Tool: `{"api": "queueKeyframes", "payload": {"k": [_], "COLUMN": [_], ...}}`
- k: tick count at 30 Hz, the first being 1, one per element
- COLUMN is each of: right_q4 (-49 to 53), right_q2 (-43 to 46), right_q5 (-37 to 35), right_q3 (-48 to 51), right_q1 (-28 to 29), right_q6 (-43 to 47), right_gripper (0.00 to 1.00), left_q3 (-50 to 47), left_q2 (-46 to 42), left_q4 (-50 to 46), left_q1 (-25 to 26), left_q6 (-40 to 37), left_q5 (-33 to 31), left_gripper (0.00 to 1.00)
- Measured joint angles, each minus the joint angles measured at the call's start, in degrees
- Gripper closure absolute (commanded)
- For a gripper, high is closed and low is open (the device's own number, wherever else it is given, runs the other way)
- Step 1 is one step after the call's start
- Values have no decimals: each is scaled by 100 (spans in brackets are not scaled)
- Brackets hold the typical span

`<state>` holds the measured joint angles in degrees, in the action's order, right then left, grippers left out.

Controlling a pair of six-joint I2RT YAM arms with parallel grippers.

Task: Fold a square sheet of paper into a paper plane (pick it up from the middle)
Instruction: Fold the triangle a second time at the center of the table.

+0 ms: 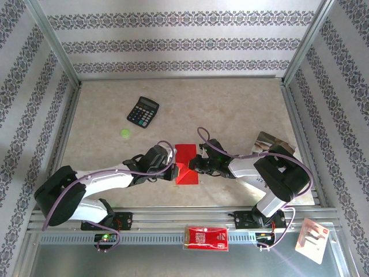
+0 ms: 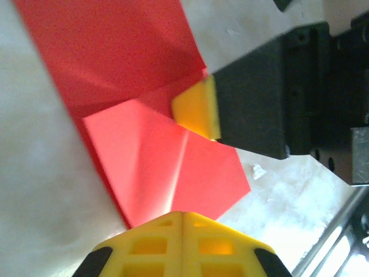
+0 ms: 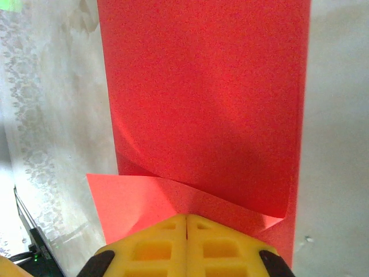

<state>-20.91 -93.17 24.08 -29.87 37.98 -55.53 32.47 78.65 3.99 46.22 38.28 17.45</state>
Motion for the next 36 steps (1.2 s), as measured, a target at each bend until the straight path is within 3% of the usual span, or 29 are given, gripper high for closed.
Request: {"api": "queueKeyframes", "payload": {"k": [8,14,36], "right_q4": [-175,-254,-417], "right_q2": [-33,-66,-129], "right_q5": [48,66,105], "right_q3": [59,61,79], "right_q1": [-37,-39,-39], "right_q6": [-7,-17,-20], "right_gripper": [100,100,100], "left_q3": [348,457,553], "left_q2": [1060,1368,1596], "left_q4": [433,597,807], "left_q1": [22,22,-125], "left_q6": [190,234,234], "left_q5": [527,651,741], "left_gripper": [100,100,100]}}
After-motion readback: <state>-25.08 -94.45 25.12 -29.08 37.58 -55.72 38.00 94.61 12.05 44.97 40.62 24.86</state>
